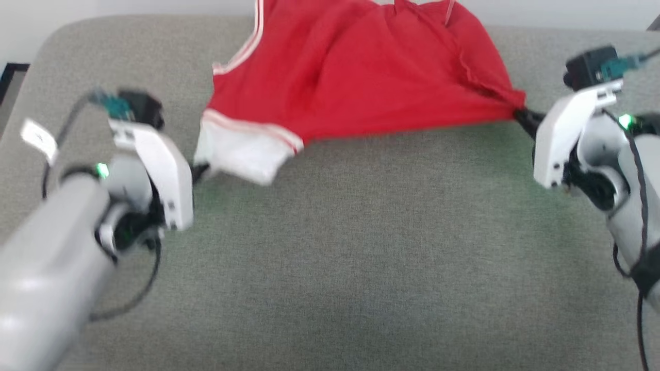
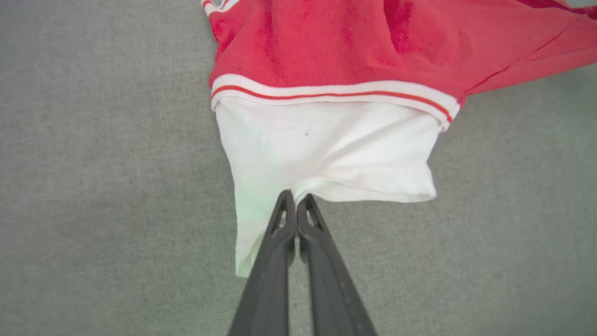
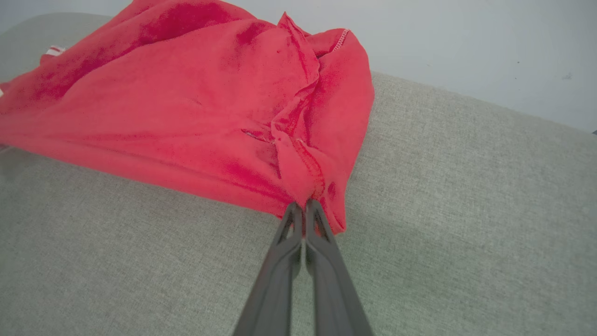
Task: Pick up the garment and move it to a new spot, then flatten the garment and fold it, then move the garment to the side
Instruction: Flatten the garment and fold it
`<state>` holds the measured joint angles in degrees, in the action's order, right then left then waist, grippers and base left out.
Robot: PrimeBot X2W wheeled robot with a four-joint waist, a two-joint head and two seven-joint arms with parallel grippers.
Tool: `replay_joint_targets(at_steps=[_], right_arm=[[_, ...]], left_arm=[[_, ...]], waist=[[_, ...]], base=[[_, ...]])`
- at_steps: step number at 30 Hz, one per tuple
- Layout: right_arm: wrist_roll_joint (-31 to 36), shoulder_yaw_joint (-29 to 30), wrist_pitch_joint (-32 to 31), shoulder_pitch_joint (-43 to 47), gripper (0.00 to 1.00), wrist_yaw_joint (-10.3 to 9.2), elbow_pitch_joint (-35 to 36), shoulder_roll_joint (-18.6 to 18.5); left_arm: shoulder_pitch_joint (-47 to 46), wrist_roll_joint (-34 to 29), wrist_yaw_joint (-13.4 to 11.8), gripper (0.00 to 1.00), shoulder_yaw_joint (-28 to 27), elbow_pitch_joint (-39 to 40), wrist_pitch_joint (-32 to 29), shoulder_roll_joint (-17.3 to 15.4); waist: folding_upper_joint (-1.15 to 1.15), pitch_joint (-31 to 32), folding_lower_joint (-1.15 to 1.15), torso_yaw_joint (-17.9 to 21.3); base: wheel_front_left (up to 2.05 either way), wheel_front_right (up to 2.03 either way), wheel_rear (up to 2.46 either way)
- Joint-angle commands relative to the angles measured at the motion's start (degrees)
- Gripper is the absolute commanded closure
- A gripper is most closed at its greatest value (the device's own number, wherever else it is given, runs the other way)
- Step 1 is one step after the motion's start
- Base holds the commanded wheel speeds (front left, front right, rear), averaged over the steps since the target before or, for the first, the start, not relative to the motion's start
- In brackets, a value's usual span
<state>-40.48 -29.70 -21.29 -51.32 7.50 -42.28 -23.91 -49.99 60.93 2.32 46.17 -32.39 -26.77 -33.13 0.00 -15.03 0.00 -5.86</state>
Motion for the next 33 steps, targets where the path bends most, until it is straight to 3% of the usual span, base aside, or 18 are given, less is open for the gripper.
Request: replay_joint_targets(at_steps=[1,10,14,26,33], right_arm=[[-1.1,0.4,-0.6,2.7,1.00,-0.02,1.8,-0.8],[-2.3,5.2,-4.7,16.9,1.00,-0.02,12.6,-4.8],[-2.2,7.2,-7.7,23.0,1.00,-0.02,18.3,-6.0],[-2.8,15.4,-22.7,39.8,1.00,-0.02,36.5,-7.9],[-2.3,21.3,-27.2,46.6,1.00,-0.02,43.8,-5.6]], left_arm=[[3.5,1.0,-1.7,1.00,0.1,3.4,-0.5,-1.2],[22.4,5.0,-14.0,1.00,-0.4,26.6,-0.1,-9.0],[28.7,5.5,-18.1,1.00,0.0,33.8,0.5,-11.3],[37.8,8.4,-23.7,1.00,-0.1,43.8,1.6,-14.7],[39.8,9.0,-25.5,1.00,-2.0,46.4,3.3,-16.7]], waist=[[0.00,1.0,0.00,0.0],[0.00,3.5,0.00,-0.1],[0.00,4.0,0.00,-0.1],[0.00,3.4,0.00,-0.2],[0.00,2.7,0.00,0.1]], base=[[0.00,0.00,0.00],[0.00,0.00,0.00],[0.00,0.00,0.00],[0.00,0.00,0.00],[0.00,0.00,0.00]])
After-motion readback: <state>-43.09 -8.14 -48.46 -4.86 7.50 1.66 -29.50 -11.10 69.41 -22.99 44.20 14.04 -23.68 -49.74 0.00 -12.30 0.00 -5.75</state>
